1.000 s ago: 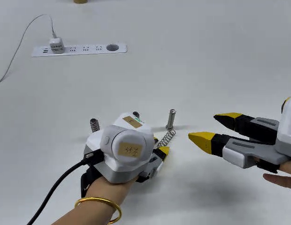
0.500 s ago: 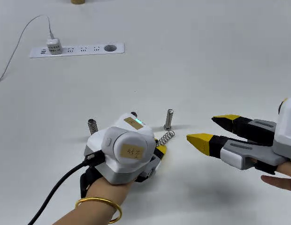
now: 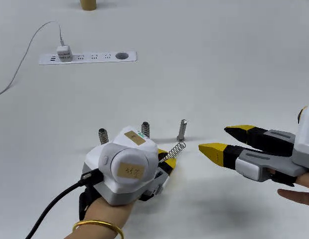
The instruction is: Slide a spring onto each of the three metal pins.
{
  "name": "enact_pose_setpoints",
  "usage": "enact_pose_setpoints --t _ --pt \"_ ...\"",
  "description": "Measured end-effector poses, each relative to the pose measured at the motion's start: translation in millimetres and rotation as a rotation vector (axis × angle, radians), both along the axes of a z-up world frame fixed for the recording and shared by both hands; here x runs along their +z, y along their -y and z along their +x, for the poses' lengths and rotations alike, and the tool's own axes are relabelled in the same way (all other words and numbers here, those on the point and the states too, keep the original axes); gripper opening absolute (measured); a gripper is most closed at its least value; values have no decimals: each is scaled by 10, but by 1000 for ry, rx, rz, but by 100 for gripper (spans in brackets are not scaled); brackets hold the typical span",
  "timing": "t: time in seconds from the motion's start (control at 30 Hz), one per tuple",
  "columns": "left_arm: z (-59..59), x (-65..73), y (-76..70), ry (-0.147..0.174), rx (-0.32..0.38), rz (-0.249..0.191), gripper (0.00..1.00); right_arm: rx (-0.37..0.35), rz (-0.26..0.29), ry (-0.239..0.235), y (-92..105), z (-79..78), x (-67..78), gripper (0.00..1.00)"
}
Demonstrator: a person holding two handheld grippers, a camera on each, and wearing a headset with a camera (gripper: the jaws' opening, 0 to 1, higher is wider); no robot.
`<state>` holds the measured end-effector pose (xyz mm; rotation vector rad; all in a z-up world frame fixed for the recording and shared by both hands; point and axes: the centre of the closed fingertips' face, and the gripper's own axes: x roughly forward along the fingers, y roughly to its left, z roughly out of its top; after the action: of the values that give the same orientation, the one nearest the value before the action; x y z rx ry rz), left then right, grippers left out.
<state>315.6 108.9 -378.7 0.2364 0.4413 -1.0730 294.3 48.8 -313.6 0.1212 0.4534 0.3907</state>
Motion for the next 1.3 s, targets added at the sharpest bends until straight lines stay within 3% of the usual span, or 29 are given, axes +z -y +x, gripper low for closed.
enact_pose_setpoints --t 0.07,0.27,0.47,0.67,0.9,1.1,1.3 --pt "2 30 -32 3 7 -9 10 -3 22 0 -9 5 23 46" --pt "-19 198 -90 30 16 -105 10 -3 98 -4 -74 15 85 46" --pt "-42 293 -135 47 12 -148 10 21 122 -8 -171 18 117 43" --pt "-97 425 -153 46 -6 -199 10 45 183 -22 -288 20 148 40" --pt "-154 545 -180 42 -20 -233 10 72 222 -31 -393 12 182 35" --pt "-255 682 -219 61 -54 -264 10 86 312 -39 -480 8 263 31" --pt "-268 783 -277 86 -64 -287 10 87 391 -63 -529 -11 294 27"
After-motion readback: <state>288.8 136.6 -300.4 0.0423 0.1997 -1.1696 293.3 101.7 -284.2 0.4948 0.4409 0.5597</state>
